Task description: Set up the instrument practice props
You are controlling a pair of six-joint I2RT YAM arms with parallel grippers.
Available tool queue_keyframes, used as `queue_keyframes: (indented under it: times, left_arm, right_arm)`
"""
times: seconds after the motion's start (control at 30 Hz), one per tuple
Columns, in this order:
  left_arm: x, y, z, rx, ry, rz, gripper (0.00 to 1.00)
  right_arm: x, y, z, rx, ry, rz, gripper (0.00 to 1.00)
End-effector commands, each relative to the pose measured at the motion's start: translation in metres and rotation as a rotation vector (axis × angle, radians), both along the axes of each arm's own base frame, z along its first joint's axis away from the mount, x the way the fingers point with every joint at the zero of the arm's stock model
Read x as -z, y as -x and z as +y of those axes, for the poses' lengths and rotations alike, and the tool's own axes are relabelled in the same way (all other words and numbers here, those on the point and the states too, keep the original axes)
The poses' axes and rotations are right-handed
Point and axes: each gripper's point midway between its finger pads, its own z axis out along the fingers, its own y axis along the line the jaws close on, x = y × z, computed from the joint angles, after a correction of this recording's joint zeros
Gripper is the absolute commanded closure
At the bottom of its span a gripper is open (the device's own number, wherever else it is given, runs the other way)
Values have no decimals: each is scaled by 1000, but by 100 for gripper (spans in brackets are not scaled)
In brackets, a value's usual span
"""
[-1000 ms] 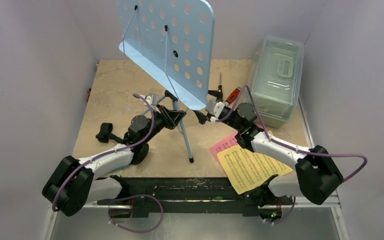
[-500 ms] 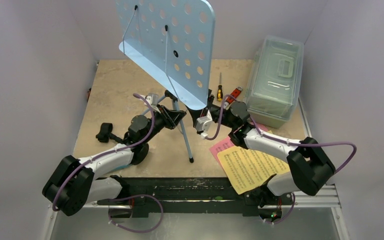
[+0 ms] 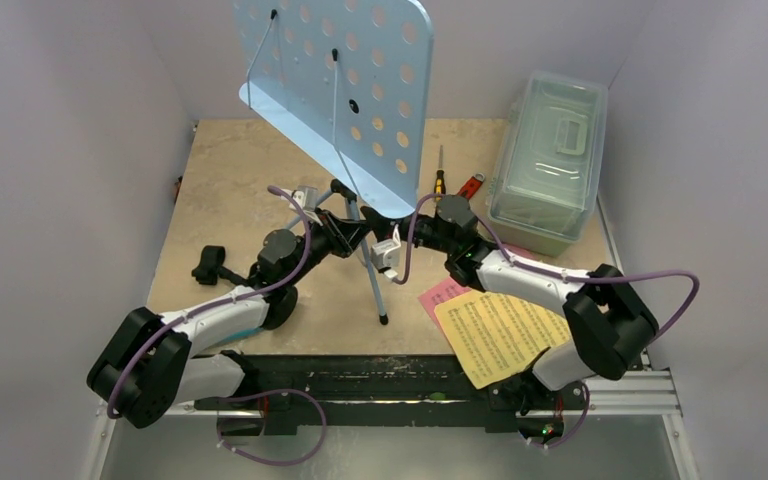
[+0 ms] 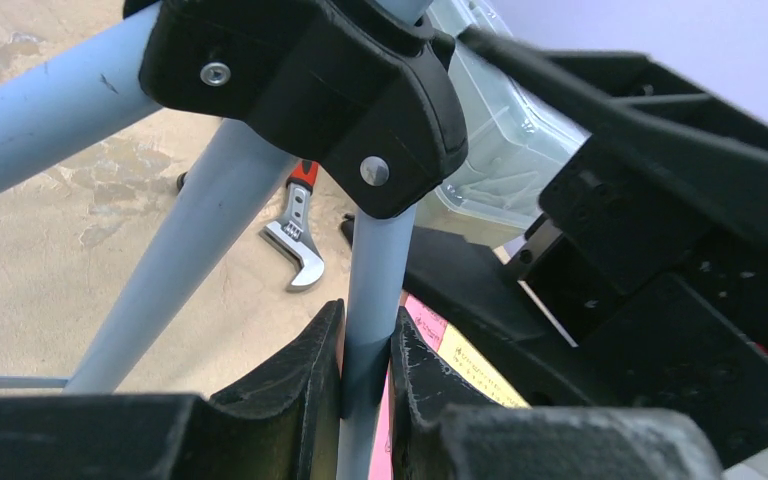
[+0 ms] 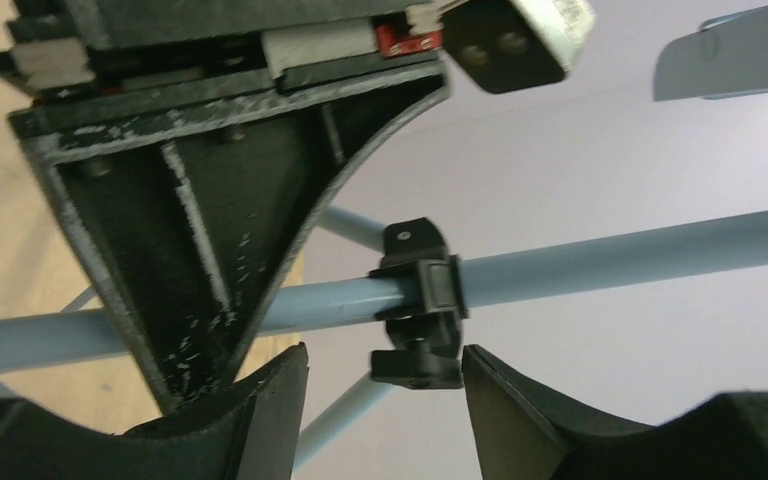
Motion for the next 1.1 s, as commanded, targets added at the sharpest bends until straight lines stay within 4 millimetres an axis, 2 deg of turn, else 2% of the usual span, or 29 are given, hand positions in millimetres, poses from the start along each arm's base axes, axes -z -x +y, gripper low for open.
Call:
queue_keyframes:
  times: [0.0,0.2,0.43,0.5,0.67,0.8,0.97,1.07]
  left_arm:
    - [86,13,14,-40,-138,296,100]
    - [87,12,14,-38,-139,296,100]
    - [87,12,15,-42,-143,291,100]
    - [88,12,15,-41,-145,292,100]
    - [89,12,14,-40,-148,291,100]
    - [91,13,16,-43,-160,297,100]
    - [88,13,17,-46,-157,293,100]
    - [87,13,16,-40,-147,289,100]
  right_arm:
    - [-11,-12,1,45,22,-56,40]
    - [0,-31,2,113,20,-62,48]
    - [4,-40,-5,182,-6,-60,70]
    - [5,-38,-5,176,-17,-31,73]
    - [6,-39,-3,177,-47,135,90]
    - [0,-24,6,100,-61,307,90]
    - [-11,-6,14,37,-94,527,84]
    - [-16,-6,16,52,-117,646,83]
